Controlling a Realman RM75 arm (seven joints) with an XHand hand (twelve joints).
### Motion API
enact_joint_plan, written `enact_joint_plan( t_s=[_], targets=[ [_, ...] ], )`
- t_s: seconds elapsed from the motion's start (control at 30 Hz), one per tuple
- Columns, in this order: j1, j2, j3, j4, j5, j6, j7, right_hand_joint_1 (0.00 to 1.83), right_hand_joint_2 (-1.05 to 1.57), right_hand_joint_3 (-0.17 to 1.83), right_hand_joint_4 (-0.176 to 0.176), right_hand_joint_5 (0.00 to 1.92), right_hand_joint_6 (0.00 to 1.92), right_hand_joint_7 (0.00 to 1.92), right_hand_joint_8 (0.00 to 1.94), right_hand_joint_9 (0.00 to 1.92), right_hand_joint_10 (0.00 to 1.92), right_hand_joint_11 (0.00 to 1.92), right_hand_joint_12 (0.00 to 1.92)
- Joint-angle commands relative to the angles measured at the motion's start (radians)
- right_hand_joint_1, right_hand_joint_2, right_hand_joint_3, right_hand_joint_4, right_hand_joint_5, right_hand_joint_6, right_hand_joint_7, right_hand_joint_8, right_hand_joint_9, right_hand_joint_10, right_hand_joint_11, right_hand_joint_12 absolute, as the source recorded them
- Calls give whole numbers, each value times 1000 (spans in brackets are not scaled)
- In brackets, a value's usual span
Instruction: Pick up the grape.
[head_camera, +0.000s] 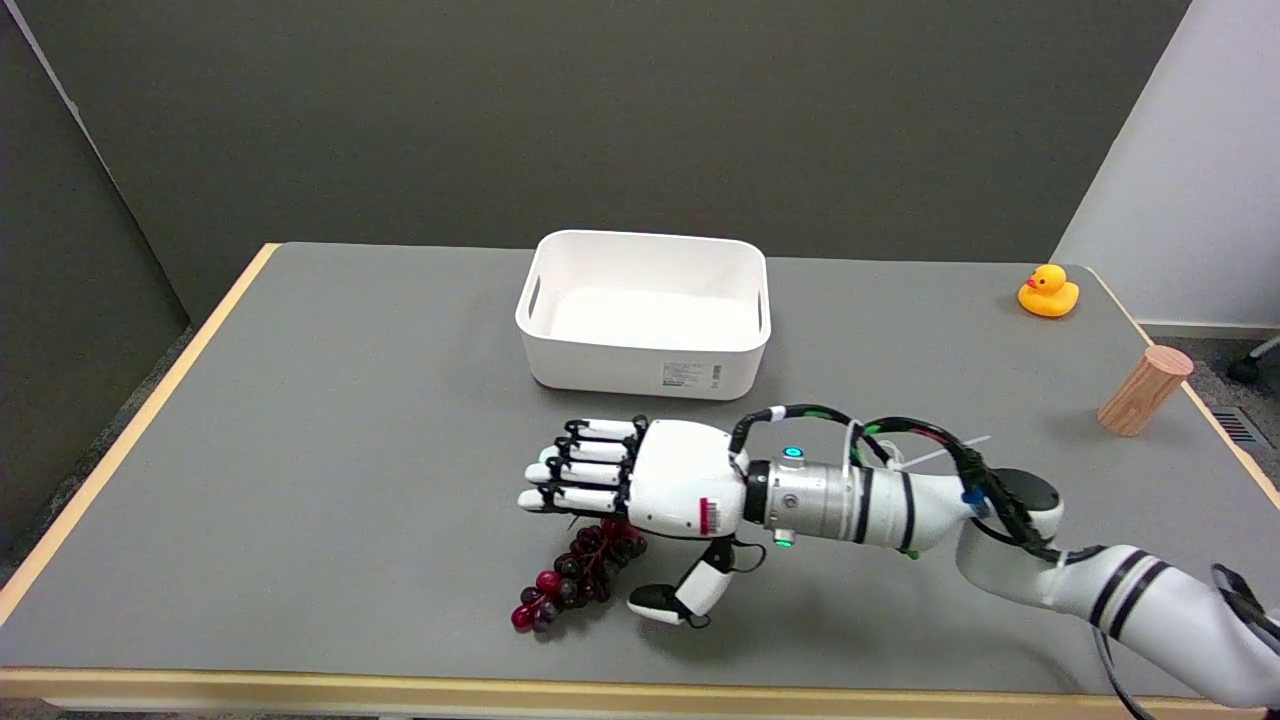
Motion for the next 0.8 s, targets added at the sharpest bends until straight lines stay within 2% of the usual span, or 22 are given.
enact_joint_plan(
  t_s=[0.03, 0.17, 0.6, 0.73, 0.77, 0.8],
  targets=[
    [133, -95, -137, -158, 32, -63, -4, 545, 529, 955, 5, 97, 331, 136, 242, 85, 540, 0, 1103],
    [121, -96, -137, -180, 58, -63, -10, 561, 534, 958, 7, 106, 337, 143, 245, 93, 544, 4, 1106],
    [86, -95, -118, -212, 81, -43, -11, 813, 598, 997, 2, 202, 414, 292, 336, 239, 653, 111, 1185],
    [76, -96, -101, -218, 81, -30, -17, 925, 667, 965, 11, 303, 548, 413, 438, 337, 767, 195, 1256],
    [75, -96, -98, -217, 81, -27, -23, 944, 692, 951, 18, 329, 635, 454, 502, 370, 814, 231, 1296],
    [74, -96, -96, -217, 81, -23, -31, 962, 738, 924, 35, 364, 822, 523, 631, 429, 904, 312, 1389]
  ],
)
